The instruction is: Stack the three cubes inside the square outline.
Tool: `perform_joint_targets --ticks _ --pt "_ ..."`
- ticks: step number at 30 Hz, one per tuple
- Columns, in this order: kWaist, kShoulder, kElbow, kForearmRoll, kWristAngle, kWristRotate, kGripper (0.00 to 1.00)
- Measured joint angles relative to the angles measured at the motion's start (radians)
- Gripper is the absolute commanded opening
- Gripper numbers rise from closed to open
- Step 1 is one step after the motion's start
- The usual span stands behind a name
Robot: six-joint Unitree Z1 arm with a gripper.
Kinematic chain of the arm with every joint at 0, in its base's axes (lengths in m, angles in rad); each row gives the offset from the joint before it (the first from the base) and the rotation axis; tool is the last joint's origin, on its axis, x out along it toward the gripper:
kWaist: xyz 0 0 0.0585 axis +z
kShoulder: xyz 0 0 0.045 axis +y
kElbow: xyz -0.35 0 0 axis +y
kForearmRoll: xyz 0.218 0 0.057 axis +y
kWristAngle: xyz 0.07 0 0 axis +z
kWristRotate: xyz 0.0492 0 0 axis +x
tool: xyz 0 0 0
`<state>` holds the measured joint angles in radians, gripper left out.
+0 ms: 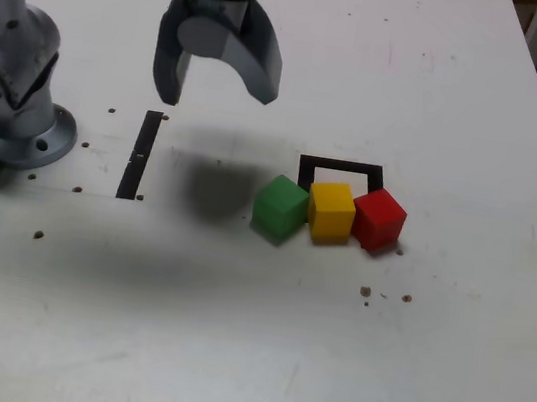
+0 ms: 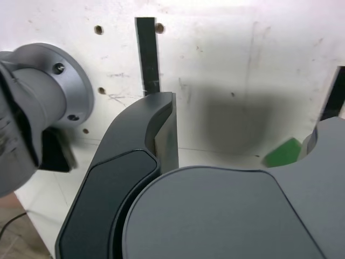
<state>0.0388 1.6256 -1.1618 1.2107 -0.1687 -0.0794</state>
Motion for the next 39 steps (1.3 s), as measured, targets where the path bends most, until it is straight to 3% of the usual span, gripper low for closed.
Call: perform_joint_targets --ticks 6,12,15,27,39 --pt "-0.010 0.013 -0.114 0.073 0.028 -0.038 0.89" --pt "-0.071 0.090 -0.319 0.174 0.052 -0.109 0.89" --pt "-0.104 0.130 -0.415 0.185 0.051 -0.136 0.89" --pt "-0.225 0.247 -0.587 0.195 0.030 -0.230 0.89" --pt "-0.319 0.328 -0.674 0.184 -0.031 -0.290 0.89"
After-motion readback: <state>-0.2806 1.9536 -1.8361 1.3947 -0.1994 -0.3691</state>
